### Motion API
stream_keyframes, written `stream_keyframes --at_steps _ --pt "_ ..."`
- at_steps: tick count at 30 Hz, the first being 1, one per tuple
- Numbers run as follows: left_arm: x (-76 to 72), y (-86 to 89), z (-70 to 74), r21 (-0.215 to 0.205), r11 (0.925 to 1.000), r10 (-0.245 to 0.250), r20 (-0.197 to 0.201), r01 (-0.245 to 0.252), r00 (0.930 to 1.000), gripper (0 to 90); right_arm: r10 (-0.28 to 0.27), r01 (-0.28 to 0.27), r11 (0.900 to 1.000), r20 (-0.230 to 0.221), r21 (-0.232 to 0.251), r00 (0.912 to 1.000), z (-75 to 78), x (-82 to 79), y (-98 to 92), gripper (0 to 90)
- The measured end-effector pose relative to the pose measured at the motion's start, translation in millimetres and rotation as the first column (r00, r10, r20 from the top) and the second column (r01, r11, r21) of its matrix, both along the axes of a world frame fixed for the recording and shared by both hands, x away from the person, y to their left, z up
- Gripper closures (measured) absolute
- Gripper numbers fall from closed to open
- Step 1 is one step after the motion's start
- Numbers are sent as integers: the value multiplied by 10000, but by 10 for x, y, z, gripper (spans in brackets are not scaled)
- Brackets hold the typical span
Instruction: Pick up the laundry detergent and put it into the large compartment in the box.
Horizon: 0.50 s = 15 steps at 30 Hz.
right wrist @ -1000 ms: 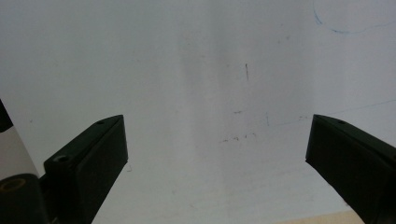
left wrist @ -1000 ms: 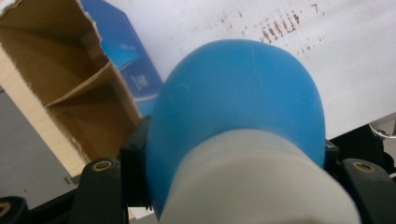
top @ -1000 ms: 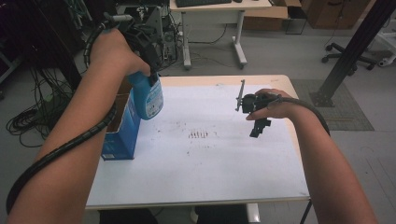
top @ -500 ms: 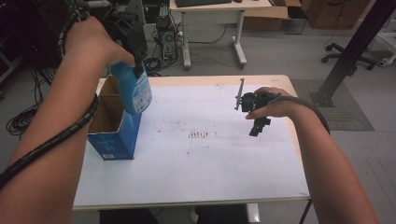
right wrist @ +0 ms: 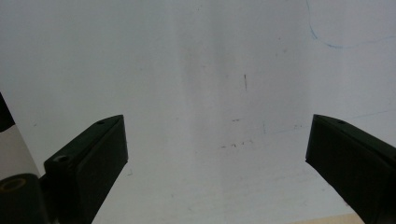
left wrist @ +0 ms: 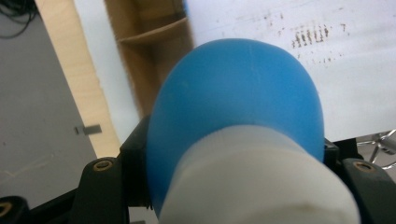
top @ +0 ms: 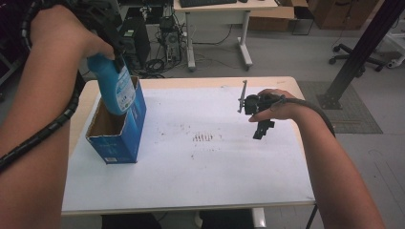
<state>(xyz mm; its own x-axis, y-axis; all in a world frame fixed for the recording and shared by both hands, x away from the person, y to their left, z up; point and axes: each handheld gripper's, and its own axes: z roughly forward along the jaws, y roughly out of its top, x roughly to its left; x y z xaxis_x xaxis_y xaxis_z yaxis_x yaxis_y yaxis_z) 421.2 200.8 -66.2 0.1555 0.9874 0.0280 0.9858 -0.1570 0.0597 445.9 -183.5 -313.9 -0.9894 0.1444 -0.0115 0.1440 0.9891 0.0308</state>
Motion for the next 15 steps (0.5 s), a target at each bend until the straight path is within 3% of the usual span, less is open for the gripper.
stream_keyframes --at_steps 6,8,15 --pt "-37 117 48 158 9964 836 48 -837 9965 379 11 -11 10000 -3 -12 10000 5 1 20 55" --pt "-42 153 63 72 9922 1242 82 -1243 9922 379 43 -43 10000 5 28 10000 5 3 25 55" --pt "-31 235 68 -58 9833 1822 12 -1822 9833 378 77 -78 10000 39 53 10000 19 -9 54 56"
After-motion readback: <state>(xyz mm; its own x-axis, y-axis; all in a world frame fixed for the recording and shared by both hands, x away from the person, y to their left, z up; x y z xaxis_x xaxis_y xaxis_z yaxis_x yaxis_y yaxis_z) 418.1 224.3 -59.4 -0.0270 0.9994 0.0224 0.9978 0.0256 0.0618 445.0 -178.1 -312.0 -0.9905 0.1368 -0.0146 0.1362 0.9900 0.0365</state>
